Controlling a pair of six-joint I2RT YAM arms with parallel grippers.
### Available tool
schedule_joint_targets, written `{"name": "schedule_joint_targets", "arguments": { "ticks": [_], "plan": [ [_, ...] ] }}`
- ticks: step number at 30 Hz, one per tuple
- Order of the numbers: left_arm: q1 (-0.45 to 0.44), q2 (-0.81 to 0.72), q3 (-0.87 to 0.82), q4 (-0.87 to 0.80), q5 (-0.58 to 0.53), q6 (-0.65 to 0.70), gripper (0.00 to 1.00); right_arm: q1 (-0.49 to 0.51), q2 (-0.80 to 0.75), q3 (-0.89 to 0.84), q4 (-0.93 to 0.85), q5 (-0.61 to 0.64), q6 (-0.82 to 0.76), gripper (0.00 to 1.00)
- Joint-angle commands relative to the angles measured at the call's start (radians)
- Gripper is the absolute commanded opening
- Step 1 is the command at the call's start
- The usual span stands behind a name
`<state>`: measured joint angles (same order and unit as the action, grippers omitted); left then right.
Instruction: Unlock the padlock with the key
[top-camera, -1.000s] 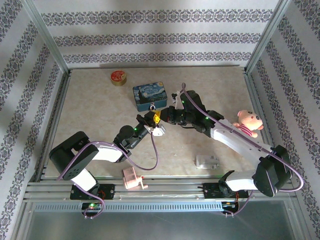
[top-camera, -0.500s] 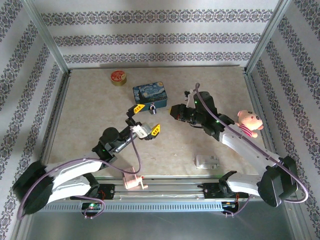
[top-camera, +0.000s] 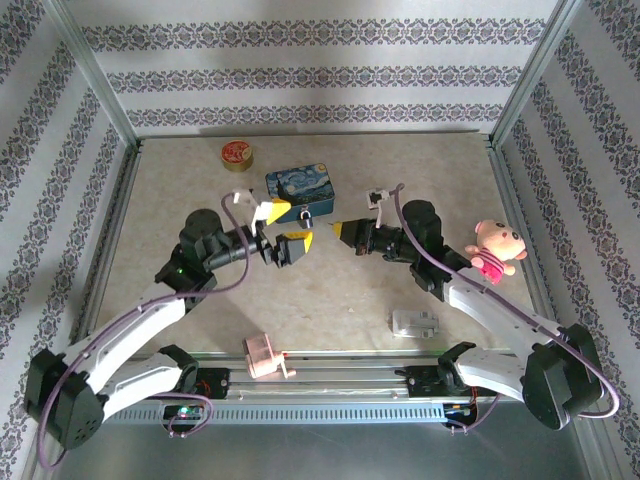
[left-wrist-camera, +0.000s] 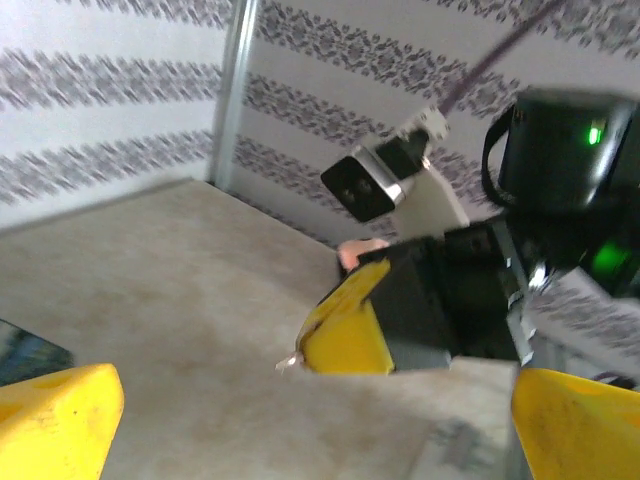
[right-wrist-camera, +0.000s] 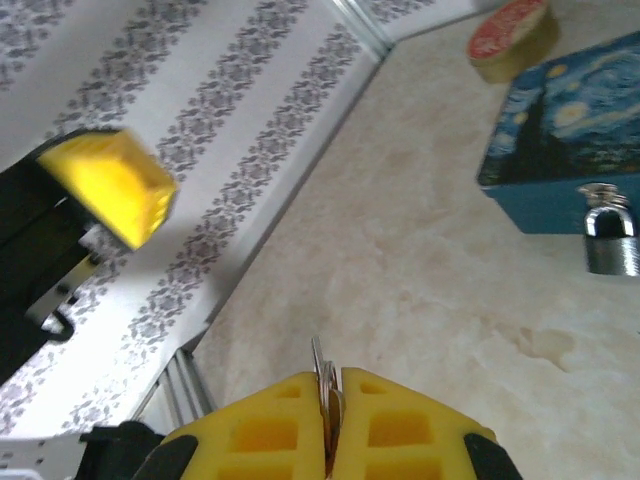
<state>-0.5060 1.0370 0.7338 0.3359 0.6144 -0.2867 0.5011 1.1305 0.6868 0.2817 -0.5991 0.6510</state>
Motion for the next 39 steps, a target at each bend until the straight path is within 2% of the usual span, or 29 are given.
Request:
{"name": "schedule_joint_targets", "arguments": {
  "ticks": [1, 5, 9, 13, 20, 23, 28, 39],
  "plan": [
    [0.036, 0.070, 0.054, 0.012, 0.210, -0.288, 0.96, -0.001, -0.011, -0.050, 0.241, -0.095, 0.007, 0.00],
    [0.041, 0.176, 0.042, 0.224, 0.290, -0.471, 0.78, 0.009, 0.004, -0.081, 0.355, -0.105, 0.043, 0.00],
    [0.041, 0.254, 0.033, 0.374, 0.328, -0.576, 0.63, 0.020, 0.009, -0.076, 0.378, -0.107, 0.048, 0.00],
    [0.041, 0.298, 0.032, 0.470, 0.353, -0.621, 0.51, 0.030, 0.009, -0.065, 0.382, -0.107, 0.050, 0.00],
    [0.041, 0.308, 0.028, 0.473, 0.349, -0.612, 0.35, 0.043, 0.008, -0.059, 0.391, -0.096, 0.053, 0.00],
    [0.041, 0.309, 0.024, 0.473, 0.349, -0.610, 0.33, 0.045, 0.008, -0.059, 0.395, -0.093, 0.056, 0.00],
    [0.041, 0.308, 0.018, 0.460, 0.344, -0.599, 0.22, 0.045, 0.010, -0.055, 0.395, -0.091, 0.057, 0.00],
    [0.041, 0.308, 0.013, 0.447, 0.352, -0.584, 0.19, 0.047, 0.023, -0.047, 0.414, -0.086, 0.065, 0.00]
  ]
}}
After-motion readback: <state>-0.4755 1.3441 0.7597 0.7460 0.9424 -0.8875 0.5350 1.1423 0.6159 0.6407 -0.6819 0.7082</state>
